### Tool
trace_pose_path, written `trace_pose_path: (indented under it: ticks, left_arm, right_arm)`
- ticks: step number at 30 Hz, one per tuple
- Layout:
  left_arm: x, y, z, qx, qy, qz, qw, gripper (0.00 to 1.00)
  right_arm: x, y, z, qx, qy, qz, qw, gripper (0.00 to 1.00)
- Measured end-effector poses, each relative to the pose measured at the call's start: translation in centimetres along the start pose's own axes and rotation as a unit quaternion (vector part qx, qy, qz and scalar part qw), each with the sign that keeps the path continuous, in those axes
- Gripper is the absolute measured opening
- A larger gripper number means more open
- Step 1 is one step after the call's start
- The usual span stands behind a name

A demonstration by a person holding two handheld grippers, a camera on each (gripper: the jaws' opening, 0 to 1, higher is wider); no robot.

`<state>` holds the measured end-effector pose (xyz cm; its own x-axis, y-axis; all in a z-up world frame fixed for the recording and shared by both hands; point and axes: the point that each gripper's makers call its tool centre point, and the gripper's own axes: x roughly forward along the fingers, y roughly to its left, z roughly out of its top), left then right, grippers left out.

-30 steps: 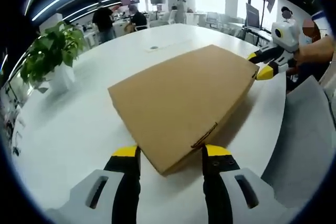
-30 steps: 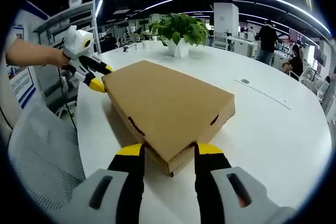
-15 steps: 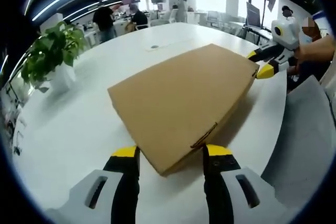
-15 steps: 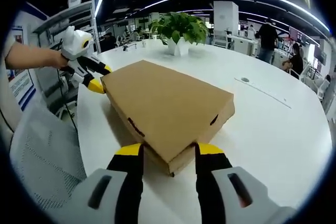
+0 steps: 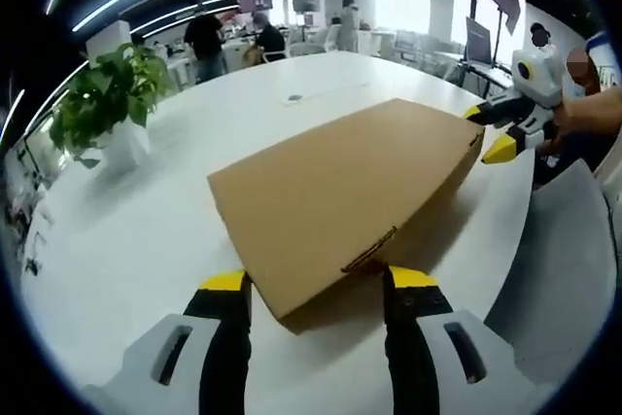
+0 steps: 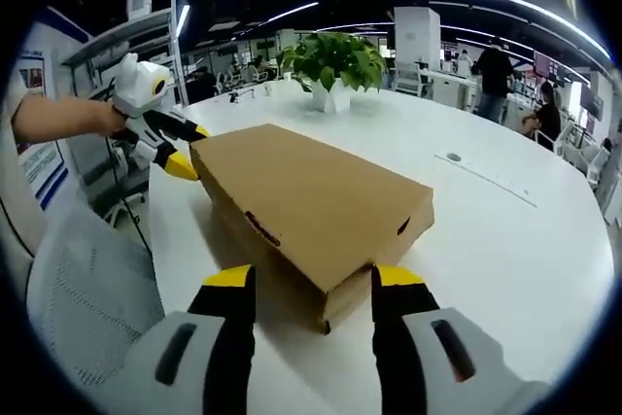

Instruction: Operate the shoe box by opening the lid, removing the specified soft item, and placing it in the target area until the item is outside and the box remains undamaged.

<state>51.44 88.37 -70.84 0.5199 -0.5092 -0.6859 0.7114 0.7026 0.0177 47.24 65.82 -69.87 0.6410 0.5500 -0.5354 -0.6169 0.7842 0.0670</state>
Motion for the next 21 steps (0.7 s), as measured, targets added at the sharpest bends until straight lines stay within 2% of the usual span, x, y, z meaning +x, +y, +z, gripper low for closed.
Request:
trace_pose_path:
  ticks: [7, 21]
  left_arm:
    - [-1.3, -0.6, 1.6, 0.009, -0.019, 0.007, 0.9998, 0.58]
    - [-2.9, 0.1, 5.1, 0.025, -0.062, 0.036, 0.9971, 0.56]
  right_arm:
    - [-0.8, -0.1, 1.3, -0.024, -0.01, -0.004, 0.9997, 0.44]
    - [-1.7, -0.8, 4.6, -0.059, -0.037, -0.019, 0.9974, 0.45]
